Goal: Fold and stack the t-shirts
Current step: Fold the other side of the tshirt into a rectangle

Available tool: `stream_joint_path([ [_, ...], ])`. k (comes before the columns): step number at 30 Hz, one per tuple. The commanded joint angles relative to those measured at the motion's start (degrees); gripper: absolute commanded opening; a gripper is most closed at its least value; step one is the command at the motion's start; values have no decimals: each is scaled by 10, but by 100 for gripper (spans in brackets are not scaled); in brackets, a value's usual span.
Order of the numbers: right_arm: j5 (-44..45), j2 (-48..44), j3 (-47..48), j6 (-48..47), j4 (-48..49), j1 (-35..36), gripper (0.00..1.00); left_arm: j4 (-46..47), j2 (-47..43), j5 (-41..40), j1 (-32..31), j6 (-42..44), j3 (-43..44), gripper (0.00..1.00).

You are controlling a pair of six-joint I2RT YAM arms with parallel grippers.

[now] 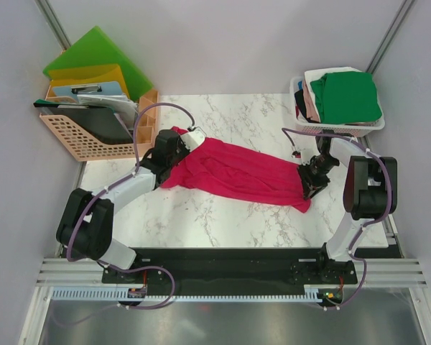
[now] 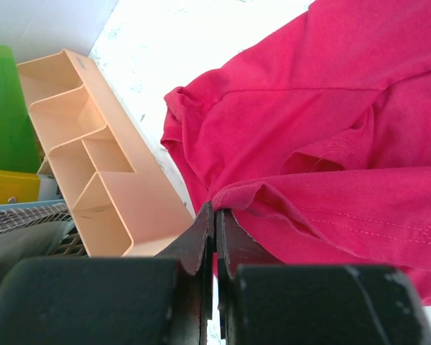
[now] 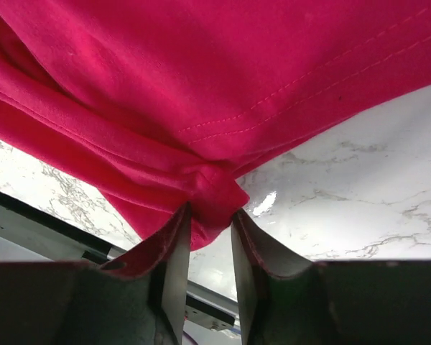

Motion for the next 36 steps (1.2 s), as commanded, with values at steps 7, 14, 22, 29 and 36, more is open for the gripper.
stream_joint_path([
  [7, -12, -13, 10, 1, 20, -1, 0, 41, -5, 14, 0, 23, -9, 2],
  [14, -15, -60, 7, 1, 3, -1, 0, 51, -7, 4, 1, 27, -10, 2],
  [22, -38, -167, 9, -3, -37, -1, 0, 13, -122, 2, 1, -5, -59, 2],
  [29, -54, -183, 7, -1, -40, -2, 0, -53, -244, 6, 1, -12, -91, 2],
  [36, -66, -179, 8, 3, -40, -1, 0, -53, -219, 2, 0, -4, -84, 2],
])
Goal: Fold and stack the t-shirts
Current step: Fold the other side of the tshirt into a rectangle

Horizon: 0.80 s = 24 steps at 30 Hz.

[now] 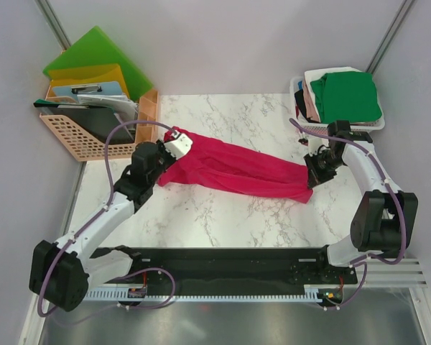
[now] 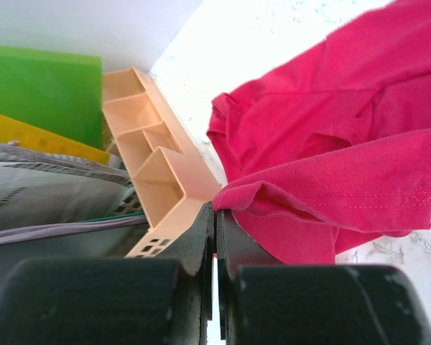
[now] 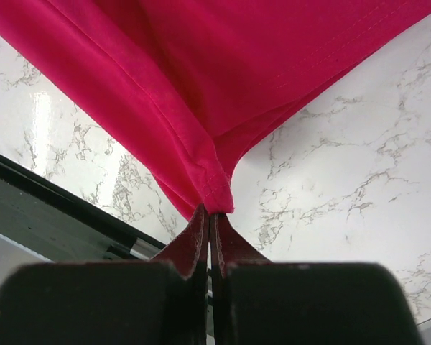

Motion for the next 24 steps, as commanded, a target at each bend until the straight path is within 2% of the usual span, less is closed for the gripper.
stream_joint_path([
  [1, -20, -2, 6, 0, -6, -2, 0, -6, 27, -2, 1, -7, 7, 2],
  [17, -9, -16, -32, -7, -3, -2, 0, 18, 248, -5, 6, -14, 160, 2],
  [24, -8, -19, -31, -7, -3, -1, 0, 18, 315, 1, 12, -11, 190, 2],
])
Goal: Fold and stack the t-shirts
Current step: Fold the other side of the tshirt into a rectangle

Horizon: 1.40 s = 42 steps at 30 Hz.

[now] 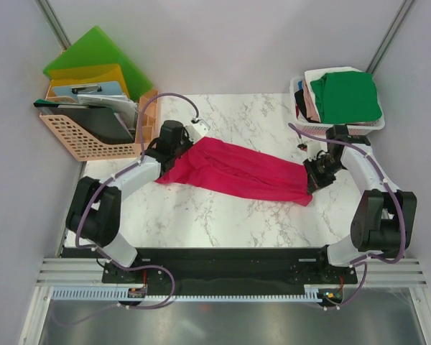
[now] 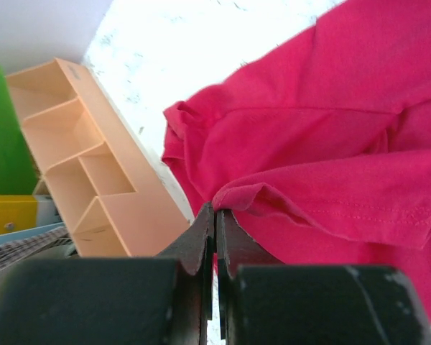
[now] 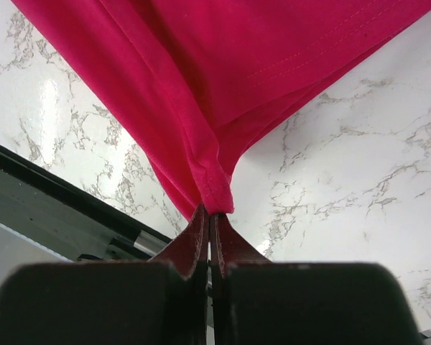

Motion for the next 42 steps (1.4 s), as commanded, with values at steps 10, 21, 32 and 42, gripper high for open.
stream_joint_path([
  [10, -20, -19, -10, -9, -3, -2, 0, 25, 32, 1, 20, -8, 19, 71],
  [21, -26, -5, -9, -8, 7, -2, 0, -188, -67, 28, 50, -92, -19, 70],
  [32, -28, -6, -16, -8, 18, -1, 0, -352, -7, 206, 50, -177, 13, 70],
  [42, -23, -8, -31, -14, 26, -1, 0, -369, 17, 218, 50, -191, 35, 60],
])
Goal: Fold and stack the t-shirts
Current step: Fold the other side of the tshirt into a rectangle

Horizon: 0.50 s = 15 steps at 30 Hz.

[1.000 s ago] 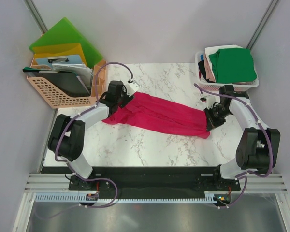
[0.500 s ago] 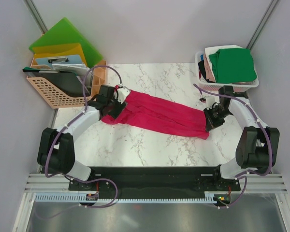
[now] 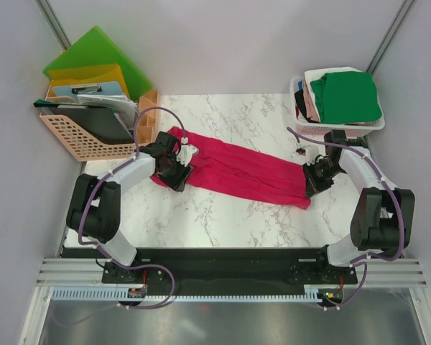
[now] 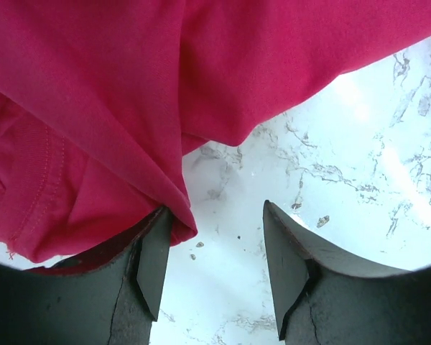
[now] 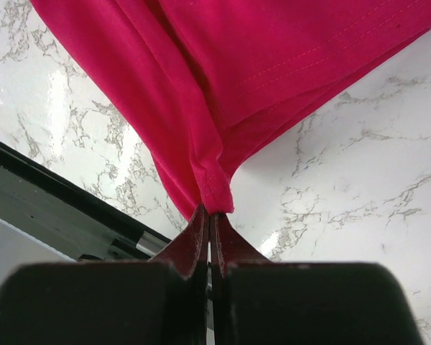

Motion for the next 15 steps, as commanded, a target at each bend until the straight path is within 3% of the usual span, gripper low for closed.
stream_joint_path([
  [1, -13, -14, -1, -12, 9, -2, 0, -6, -15, 15, -1, -21, 35, 60],
  [4, -17, -10, -3, -14, 9, -2, 0, -7, -27, -12, 0, -15, 42, 58],
  [6, -18, -10, -5, -15, 12, -1, 0, -3, -31, -30, -1, -10, 44, 40],
  [7, -19, -7, -6, -14, 12, -2, 0, -2, -33, -47, 0, -11, 46, 18],
  [8, -19, -7, -5, -14, 13, -1, 0, 2, -32, -57, -1, -12, 46, 2],
  [15, -16, -21, -5, -12, 10, -2, 0, 30, -38, -97, 0, 5, 34, 2],
])
